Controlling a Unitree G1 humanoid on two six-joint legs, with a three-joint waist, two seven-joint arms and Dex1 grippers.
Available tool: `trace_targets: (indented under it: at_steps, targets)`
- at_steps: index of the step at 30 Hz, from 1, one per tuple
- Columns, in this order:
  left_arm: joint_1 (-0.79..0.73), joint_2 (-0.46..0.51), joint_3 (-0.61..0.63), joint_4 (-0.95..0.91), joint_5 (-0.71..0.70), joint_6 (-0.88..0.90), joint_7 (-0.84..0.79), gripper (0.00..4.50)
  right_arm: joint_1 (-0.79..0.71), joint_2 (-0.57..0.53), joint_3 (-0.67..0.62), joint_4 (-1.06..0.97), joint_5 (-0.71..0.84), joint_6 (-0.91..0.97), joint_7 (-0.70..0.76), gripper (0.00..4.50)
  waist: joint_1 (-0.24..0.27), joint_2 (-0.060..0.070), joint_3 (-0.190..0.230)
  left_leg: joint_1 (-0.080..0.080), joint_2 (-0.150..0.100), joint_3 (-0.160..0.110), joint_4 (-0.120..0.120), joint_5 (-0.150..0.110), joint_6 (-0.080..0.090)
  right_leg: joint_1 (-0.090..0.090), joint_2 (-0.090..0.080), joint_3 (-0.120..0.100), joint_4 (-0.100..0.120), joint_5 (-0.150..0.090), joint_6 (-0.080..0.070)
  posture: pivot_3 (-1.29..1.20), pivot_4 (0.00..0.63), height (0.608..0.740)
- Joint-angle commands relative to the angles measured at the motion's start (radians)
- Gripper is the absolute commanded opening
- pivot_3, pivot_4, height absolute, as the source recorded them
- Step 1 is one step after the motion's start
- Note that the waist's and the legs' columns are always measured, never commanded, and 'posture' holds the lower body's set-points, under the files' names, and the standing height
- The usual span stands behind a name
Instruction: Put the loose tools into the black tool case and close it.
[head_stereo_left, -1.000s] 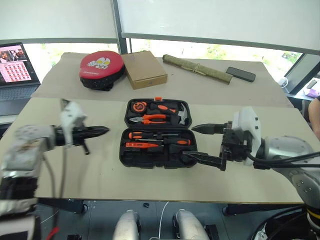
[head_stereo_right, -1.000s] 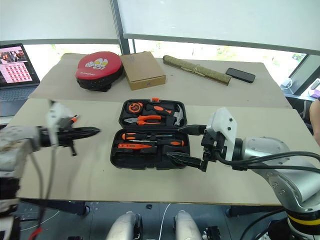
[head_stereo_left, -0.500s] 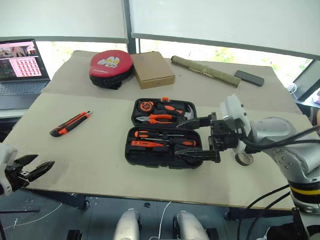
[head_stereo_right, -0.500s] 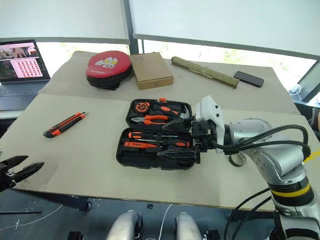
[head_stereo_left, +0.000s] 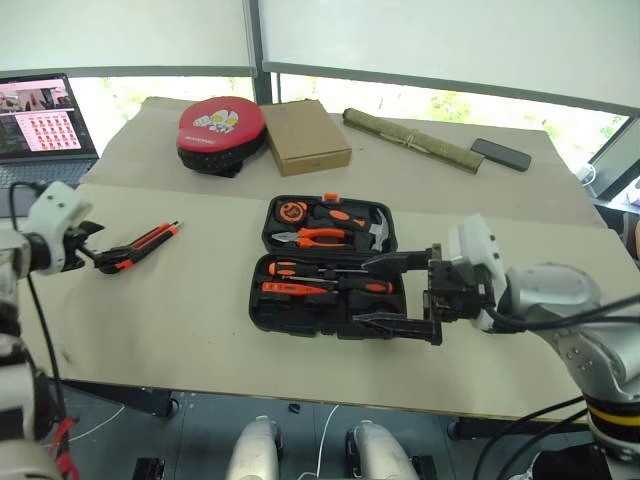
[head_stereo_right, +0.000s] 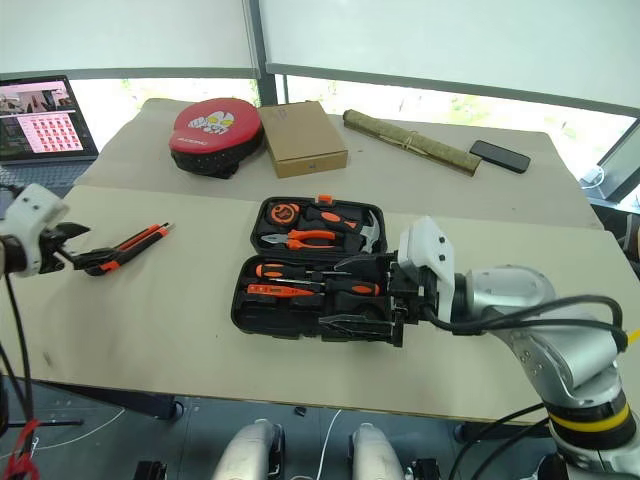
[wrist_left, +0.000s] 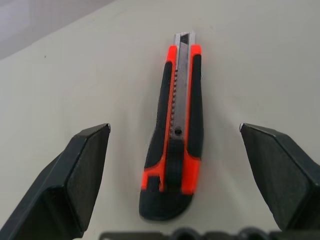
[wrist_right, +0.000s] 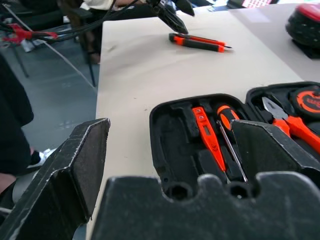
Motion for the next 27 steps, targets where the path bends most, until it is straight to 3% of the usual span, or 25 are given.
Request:
trace_targets:
  at_steps: [1,9,17,20,24,27]
  targets:
    - [-0.116,-0.049,-0.074,0.157,0.091,-0.006,0.047,4.46,0.089,-0.024,-0.110,-0.100,0.028,0.008,-0.063,4.50,0.003,0.000,0.000,0.000,0.000,0.000,0.000,0.000,0.000,0.000,0.000,0.000,0.000,0.000,0.000,0.00,0.150,0.740]
    - [-0.177,-0.116,-0.127,0.281,0.165,0.032,0.086,4.46,0.156,-0.044,-0.159,-0.151,0.045,0.006,-0.121,4.50,0.002,-0.001,0.000,0.001,0.000,-0.001,0.001,0.000,0.000,0.001,0.000,0.000,0.001,0.000,0.001,0.00,0.150,0.740]
    - [-0.205,-0.112,-0.095,0.274,0.135,0.042,-0.009,1.69,0.205,-0.064,-0.199,-0.201,0.083,0.004,-0.159,4.50,0.002,0.000,0.000,0.001,0.000,-0.002,0.002,0.000,0.000,0.002,0.000,0.000,0.001,0.000,0.001,0.00,0.150,0.740]
    - [-0.230,-0.112,-0.075,0.236,0.105,0.028,-0.088,1.62,0.226,-0.073,-0.214,-0.209,0.093,-0.002,-0.159,4.50,0.002,-0.001,0.000,0.001,0.000,-0.002,0.002,0.000,0.000,0.002,0.000,0.000,0.001,0.000,0.001,0.00,0.150,0.740]
    - [-0.178,-0.134,-0.063,-0.064,-0.016,0.047,-0.374,1.62,0.246,-0.083,-0.216,-0.185,0.091,-0.016,-0.136,4.50,0.008,-0.004,0.002,-0.002,0.000,-0.003,0.003,0.000,0.000,0.001,0.000,-0.001,0.001,0.000,0.001,0.00,0.150,0.740]
    - [-0.030,-0.141,-0.096,-0.499,-0.106,0.137,-0.467,1.62,0.253,-0.096,-0.202,-0.163,0.079,-0.014,-0.115,4.50,0.003,-0.004,0.002,-0.003,-0.001,-0.004,0.004,0.000,0.000,0.002,-0.001,-0.001,0.000,0.000,0.002,0.00,0.150,0.740]
